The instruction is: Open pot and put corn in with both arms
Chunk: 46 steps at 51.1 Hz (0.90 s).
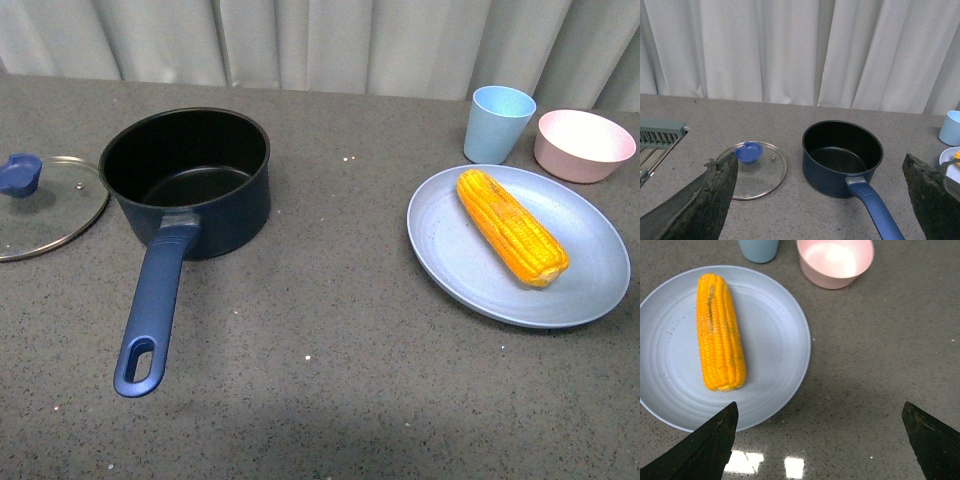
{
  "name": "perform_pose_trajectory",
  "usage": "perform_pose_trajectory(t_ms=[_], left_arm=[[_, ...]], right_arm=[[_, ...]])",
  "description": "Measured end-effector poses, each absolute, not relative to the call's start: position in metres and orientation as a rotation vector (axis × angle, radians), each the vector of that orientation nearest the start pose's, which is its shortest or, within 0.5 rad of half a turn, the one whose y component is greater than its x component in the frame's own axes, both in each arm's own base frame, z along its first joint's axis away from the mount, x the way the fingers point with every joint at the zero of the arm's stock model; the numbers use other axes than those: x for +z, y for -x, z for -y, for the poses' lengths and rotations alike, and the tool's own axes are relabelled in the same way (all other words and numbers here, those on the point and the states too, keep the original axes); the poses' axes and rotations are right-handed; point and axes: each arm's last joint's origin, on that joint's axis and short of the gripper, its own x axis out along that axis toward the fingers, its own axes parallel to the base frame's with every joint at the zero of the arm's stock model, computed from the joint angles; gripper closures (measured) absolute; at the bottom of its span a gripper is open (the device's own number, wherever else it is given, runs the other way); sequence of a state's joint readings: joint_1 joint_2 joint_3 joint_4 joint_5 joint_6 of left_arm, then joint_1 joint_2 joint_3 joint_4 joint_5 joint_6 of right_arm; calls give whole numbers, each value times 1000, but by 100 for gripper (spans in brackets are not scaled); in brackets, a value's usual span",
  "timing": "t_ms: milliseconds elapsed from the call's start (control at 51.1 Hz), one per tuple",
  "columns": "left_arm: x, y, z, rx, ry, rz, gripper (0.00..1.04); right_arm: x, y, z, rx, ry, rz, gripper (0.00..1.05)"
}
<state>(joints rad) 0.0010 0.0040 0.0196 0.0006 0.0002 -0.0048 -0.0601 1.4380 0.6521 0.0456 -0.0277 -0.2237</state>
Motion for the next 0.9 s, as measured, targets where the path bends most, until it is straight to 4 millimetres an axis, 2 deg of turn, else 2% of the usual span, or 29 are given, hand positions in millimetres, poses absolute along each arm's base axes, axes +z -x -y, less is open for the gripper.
perform_pose_trajectory(t_ms=[157,255,411,705,901], left_arm=[[170,-97,0,1,5,16,6],[170,-97,0,1,5,16,6],[170,-97,0,1,5,16,6],[170,-97,0,1,5,16,6],[170,-97,0,1,5,16,6]], right_arm=[[158,-306,3,136,169,-822,9],[145,-331,-8,176,166,-888,9],[123,-355,-17,194,181,-981,9],[94,-386,-33,254,174,-1056,9],[80,-394,-43,271,161,-1097,9]])
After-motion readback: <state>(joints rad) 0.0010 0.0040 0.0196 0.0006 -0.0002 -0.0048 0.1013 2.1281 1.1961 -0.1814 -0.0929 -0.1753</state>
